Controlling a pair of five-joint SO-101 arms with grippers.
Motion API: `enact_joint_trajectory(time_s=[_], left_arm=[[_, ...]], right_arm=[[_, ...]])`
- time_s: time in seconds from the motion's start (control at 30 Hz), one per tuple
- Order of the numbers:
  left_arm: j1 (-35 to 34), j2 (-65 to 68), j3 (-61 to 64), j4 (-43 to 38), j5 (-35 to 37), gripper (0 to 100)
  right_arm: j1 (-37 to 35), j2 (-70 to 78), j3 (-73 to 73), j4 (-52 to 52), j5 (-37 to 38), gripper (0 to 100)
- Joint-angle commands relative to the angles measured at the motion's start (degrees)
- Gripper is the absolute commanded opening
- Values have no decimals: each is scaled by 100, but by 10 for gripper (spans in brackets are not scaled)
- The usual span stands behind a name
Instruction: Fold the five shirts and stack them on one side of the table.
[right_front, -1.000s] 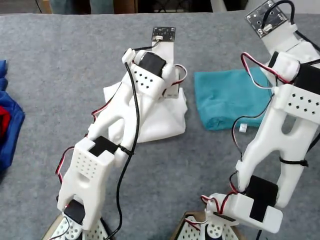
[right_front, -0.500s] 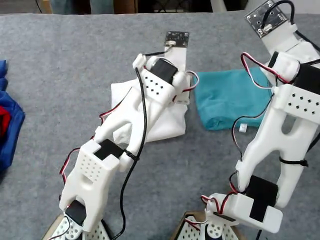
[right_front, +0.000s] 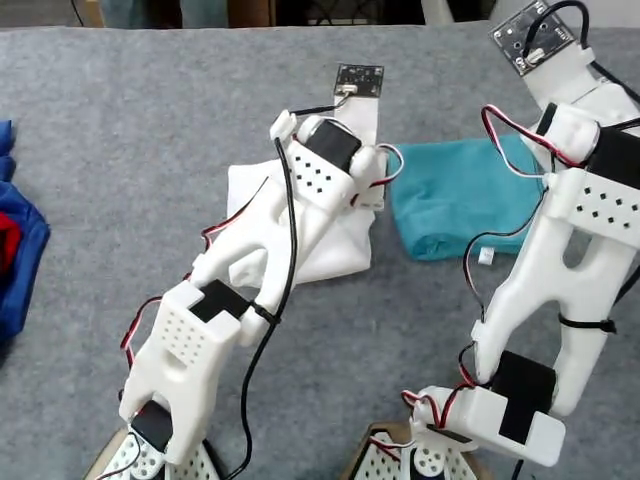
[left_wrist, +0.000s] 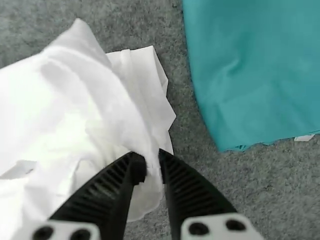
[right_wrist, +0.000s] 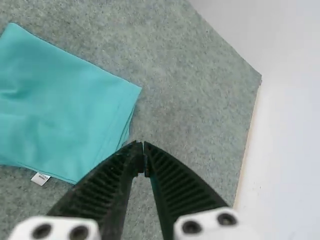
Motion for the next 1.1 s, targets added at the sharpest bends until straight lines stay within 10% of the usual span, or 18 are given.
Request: enact_joint_trajectory(time_s=[0.0, 0.3, 0.6, 1.07], left_arm=[[-48, -255, -84, -53, 70, 198], [-1798, -826, -1789, 888, 62, 98], [-4629, -1116, -2105, 1477, -1196, 29], [-6387, -3877, 3714, 800, -2769, 29]], right_arm=[[35, -180, -57, -114, 44, 15], [-721, -57, 251, -97, -765, 15], [-3314, 954, 409, -97, -2084, 15], [-4018, 3952, -1349, 809, -2444, 15]])
